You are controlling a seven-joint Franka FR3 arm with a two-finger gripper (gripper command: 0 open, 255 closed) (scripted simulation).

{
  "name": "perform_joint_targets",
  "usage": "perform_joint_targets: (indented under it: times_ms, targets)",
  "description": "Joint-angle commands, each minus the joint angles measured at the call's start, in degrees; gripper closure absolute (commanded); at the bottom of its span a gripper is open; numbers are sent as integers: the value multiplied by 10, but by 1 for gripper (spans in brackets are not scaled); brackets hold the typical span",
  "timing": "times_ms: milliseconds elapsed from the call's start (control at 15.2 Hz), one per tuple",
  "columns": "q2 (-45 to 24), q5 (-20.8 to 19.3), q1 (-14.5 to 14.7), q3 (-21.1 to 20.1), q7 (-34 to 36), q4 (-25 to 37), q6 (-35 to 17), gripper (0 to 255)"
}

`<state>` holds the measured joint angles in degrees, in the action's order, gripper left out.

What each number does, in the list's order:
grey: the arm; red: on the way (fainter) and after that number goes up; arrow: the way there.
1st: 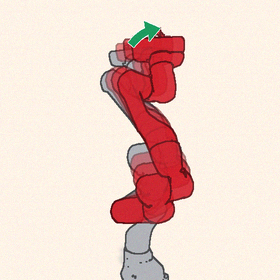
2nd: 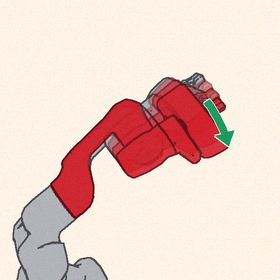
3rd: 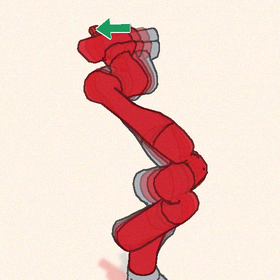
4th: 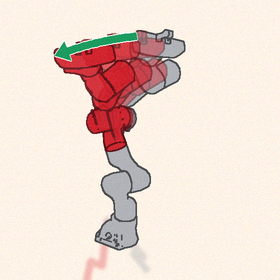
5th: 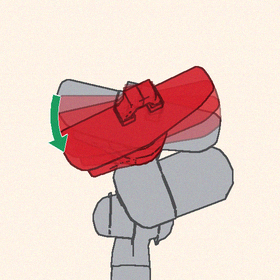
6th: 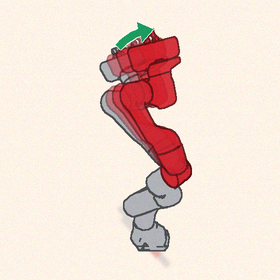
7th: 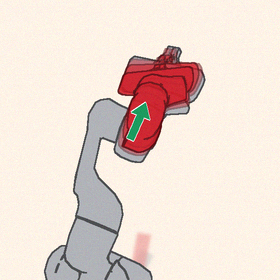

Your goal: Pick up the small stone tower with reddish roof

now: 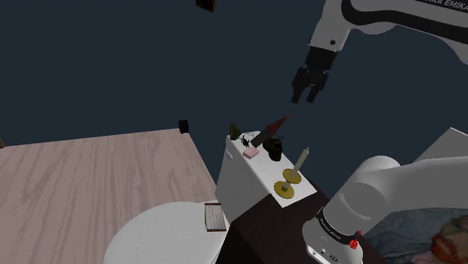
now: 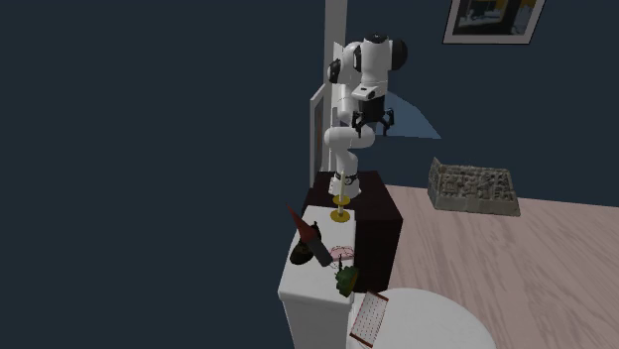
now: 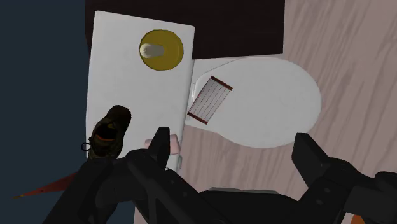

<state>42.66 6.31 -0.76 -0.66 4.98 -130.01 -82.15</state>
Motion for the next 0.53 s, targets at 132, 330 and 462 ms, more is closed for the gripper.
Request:
perform_joint_targets:
  times_ms: [132,330,462]
  targets:
    - [-30,-24,0,10,-32,-3,-14,0]
    - [-79,-58,0,24,-79,-3,-37,0]
    - [-113,-81,-1,32,-108,-1,-54,0]
